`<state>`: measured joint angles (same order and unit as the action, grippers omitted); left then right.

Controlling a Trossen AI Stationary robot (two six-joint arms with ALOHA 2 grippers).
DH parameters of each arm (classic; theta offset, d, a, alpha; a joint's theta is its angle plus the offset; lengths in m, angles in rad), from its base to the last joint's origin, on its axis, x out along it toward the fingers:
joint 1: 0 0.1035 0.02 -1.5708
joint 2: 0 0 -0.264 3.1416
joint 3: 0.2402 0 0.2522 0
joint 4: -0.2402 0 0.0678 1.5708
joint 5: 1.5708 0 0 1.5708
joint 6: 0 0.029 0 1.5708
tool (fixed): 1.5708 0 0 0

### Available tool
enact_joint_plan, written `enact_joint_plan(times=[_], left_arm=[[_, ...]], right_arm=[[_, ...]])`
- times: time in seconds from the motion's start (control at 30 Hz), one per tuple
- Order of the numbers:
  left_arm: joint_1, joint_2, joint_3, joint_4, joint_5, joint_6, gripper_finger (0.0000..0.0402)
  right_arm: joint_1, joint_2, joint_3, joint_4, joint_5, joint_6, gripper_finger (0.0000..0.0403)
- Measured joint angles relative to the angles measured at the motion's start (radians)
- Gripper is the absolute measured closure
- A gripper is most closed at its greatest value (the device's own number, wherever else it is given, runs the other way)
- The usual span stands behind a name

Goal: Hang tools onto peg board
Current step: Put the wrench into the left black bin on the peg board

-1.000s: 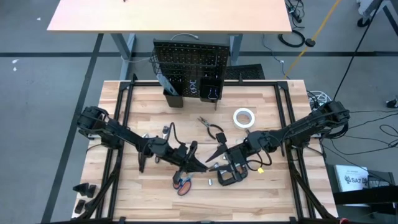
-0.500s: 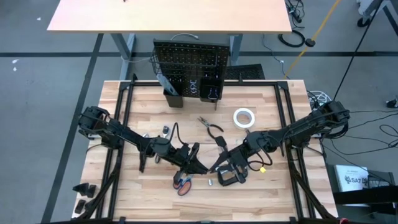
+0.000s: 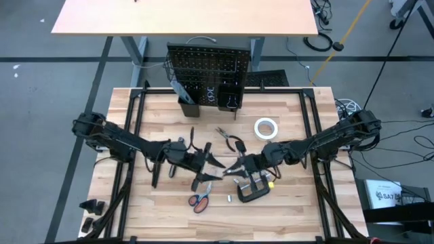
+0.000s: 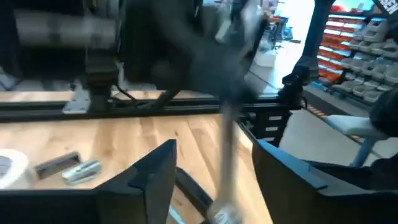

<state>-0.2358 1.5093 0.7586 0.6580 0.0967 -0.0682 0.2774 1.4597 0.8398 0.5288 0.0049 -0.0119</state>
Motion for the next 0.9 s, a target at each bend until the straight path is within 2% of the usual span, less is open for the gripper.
enact_joint_plan(times=[0.2,0.37,0.6,0.9], left_arm=[[-0.002,-0.042,0.0,-0.099,-0.096,0.023,0.0183],[-0.002,-0.042,0.0,-0.134,-0.186,0.023,0.0182],[0.001,-0.042,0.0,-0.101,-0.204,0.006,0.0186],[0.025,-0.042,0.0,-0.105,-0.21,-0.005,0.0237]], right_arm=[[-0.03,0.0,0.0,-0.003,0.075,0.064,0.0397],[-0.037,0.0,0.0,-0.002,0.09,0.087,0.0397],[-0.037,0.003,0.0,-0.008,0.184,0.09,0.0397],[-0.055,0.052,0.0,0.046,0.183,0.098,0.0398]])
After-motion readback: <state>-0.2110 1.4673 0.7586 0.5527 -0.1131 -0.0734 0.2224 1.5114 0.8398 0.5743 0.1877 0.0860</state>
